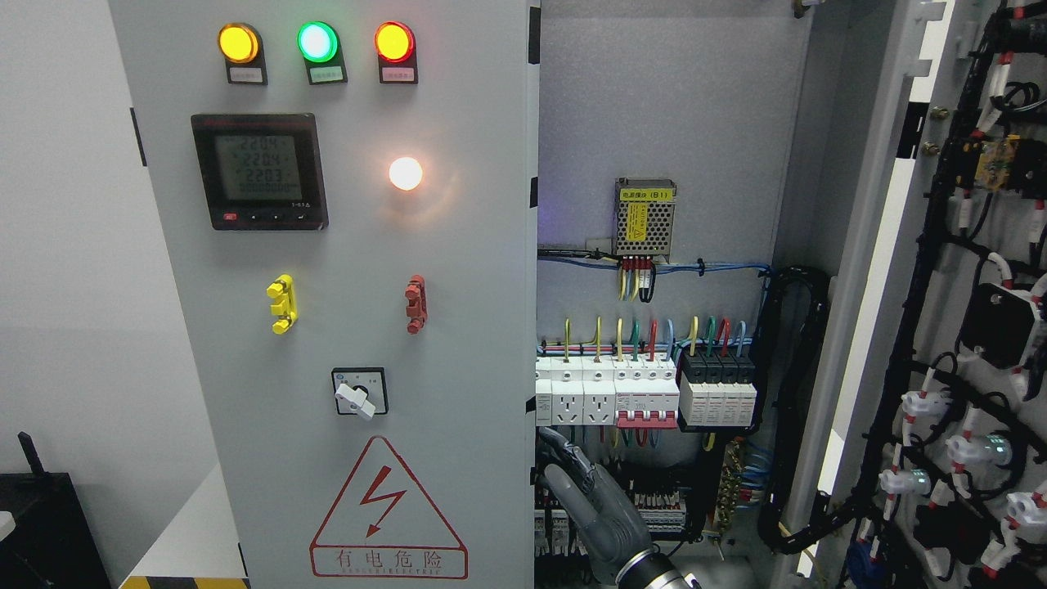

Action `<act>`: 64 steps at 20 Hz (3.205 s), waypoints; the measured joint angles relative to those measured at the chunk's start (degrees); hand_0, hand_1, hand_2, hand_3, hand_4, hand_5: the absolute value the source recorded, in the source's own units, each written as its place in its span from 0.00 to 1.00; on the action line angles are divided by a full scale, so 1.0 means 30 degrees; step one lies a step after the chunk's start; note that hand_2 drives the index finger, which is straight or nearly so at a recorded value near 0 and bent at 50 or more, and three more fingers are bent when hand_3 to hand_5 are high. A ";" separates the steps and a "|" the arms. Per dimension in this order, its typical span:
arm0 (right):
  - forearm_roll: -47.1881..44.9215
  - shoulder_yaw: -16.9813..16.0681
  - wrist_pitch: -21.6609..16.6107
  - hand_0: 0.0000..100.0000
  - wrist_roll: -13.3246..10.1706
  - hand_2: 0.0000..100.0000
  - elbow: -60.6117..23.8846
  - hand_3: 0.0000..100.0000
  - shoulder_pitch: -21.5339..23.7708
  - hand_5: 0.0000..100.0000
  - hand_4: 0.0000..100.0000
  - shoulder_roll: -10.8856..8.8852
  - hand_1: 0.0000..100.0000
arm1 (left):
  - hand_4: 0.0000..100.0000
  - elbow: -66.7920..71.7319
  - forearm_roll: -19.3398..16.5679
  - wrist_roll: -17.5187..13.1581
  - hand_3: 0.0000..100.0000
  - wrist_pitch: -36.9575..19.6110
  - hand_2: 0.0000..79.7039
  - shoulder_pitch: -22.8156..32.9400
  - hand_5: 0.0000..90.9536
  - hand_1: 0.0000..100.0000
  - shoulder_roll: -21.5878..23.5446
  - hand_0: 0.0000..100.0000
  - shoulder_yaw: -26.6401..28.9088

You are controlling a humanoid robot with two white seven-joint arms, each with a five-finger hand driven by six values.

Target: Open door with both hands

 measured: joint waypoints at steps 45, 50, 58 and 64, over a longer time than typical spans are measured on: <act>-0.0654 0.0169 0.0239 0.12 0.1631 0.00 -0.0043 0.00 -0.0115 0.00 0.00 -0.0303 0.39 | 0.00 -0.0001 -0.0001 0.0000 0.00 0.0000 0.00 0.0000 0.00 0.39 0.0000 0.12 0.0002; -0.0769 0.0169 0.0267 0.12 0.1786 0.00 -0.0006 0.00 -0.0141 0.00 0.00 -0.0403 0.39 | 0.00 0.0001 0.0000 0.0000 0.00 -0.0002 0.00 0.0000 0.00 0.39 0.0000 0.12 0.0002; -0.1126 0.0163 0.0270 0.12 0.1931 0.00 0.0033 0.00 -0.0153 0.00 0.00 -0.0723 0.39 | 0.00 0.0000 -0.0001 0.0000 0.00 -0.0001 0.00 0.0000 0.00 0.39 0.0000 0.12 0.0002; -0.1208 0.0173 0.0271 0.12 0.2262 0.00 0.0038 0.00 -0.0153 0.00 0.00 -0.0844 0.39 | 0.00 0.0000 -0.0002 0.0000 0.00 -0.0001 0.00 0.0000 0.00 0.39 0.0000 0.12 0.0004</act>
